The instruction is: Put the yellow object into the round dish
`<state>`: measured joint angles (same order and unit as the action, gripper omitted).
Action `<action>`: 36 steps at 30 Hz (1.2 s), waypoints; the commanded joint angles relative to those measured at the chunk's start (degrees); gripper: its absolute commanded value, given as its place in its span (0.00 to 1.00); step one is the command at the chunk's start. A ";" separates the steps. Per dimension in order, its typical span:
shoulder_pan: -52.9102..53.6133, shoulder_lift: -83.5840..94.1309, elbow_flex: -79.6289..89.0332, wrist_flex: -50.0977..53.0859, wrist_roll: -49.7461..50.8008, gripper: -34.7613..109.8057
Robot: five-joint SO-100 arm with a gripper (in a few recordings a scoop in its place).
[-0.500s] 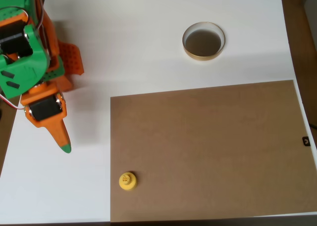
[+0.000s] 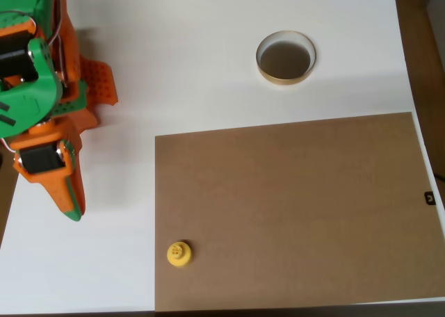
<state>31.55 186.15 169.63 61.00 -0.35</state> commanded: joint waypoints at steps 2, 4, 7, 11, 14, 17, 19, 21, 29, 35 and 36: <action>0.62 1.58 -0.62 -0.18 0.70 0.24; 0.53 1.58 -0.70 -0.26 0.26 0.24; -0.44 1.41 -1.76 0.62 -0.09 0.25; -2.20 1.23 -3.60 0.97 -2.55 0.25; -5.62 1.05 -3.87 1.67 -5.71 0.26; -8.17 0.97 -4.04 1.93 -8.88 0.28; -9.14 0.97 -4.57 2.46 -11.16 0.28; -8.17 0.97 -5.27 3.08 -11.51 0.28; -8.70 0.97 -8.88 3.78 -13.10 0.33; -10.28 0.97 -9.93 3.69 -14.68 0.34; -10.55 0.97 -9.93 3.60 -14.77 0.35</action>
<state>21.18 186.15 163.56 63.90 -14.41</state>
